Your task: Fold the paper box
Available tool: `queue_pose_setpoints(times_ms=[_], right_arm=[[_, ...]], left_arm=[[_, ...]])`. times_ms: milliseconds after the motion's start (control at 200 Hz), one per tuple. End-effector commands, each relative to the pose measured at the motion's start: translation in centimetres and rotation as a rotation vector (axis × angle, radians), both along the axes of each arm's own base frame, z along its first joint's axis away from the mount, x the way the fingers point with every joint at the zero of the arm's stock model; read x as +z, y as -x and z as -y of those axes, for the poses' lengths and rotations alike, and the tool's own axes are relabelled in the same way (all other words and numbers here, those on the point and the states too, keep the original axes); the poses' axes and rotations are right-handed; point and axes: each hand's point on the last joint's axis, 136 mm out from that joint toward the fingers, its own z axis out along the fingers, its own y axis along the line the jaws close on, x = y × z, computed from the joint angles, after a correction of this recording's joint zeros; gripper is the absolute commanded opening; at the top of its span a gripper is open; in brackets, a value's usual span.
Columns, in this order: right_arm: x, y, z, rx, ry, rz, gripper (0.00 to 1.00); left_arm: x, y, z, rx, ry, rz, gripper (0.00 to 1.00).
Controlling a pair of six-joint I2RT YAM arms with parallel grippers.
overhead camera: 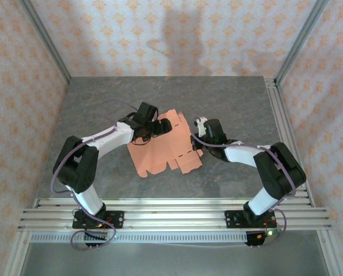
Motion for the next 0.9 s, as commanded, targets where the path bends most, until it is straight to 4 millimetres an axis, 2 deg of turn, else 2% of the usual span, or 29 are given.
queue_pose_setpoints(times_ms=[0,200,370,400,511,666,806,896], right_arm=[[0.7,-0.8,0.0,0.054,0.086,0.066,0.0],[1.2,-1.8,0.1,0.053,0.149,0.126,0.0],[1.6,-1.4,-0.8,0.089,0.255,0.185,0.0],[1.6,-1.3,-0.9,0.094,0.267,0.193,0.0],[1.6,-0.9,-1.3,0.11,0.337,0.225,0.0],[2.0,-0.6,-1.9,0.115,0.39,0.268,0.0],[2.2,-0.5,-2.1,0.118,0.436,0.296,0.0],[2.3,-0.7,-2.2,0.114,0.453,0.308,0.0]], left_arm=[[4.2,-1.5,-0.2,-0.036,-0.027,0.087,0.87],[7.8,-4.1,1.3,-0.182,-0.113,0.132,0.86],[9.6,-6.2,2.7,-0.277,-0.154,0.157,0.83],[8.6,-6.5,3.0,-0.295,-0.166,0.128,0.83],[8.8,-7.7,4.0,-0.334,-0.17,0.125,0.81],[8.0,-8.8,4.7,-0.35,-0.175,0.085,0.76],[7.1,-9.3,5.7,-0.352,-0.14,0.044,0.72],[5.9,-9.3,6.2,-0.367,-0.139,-0.002,0.71]])
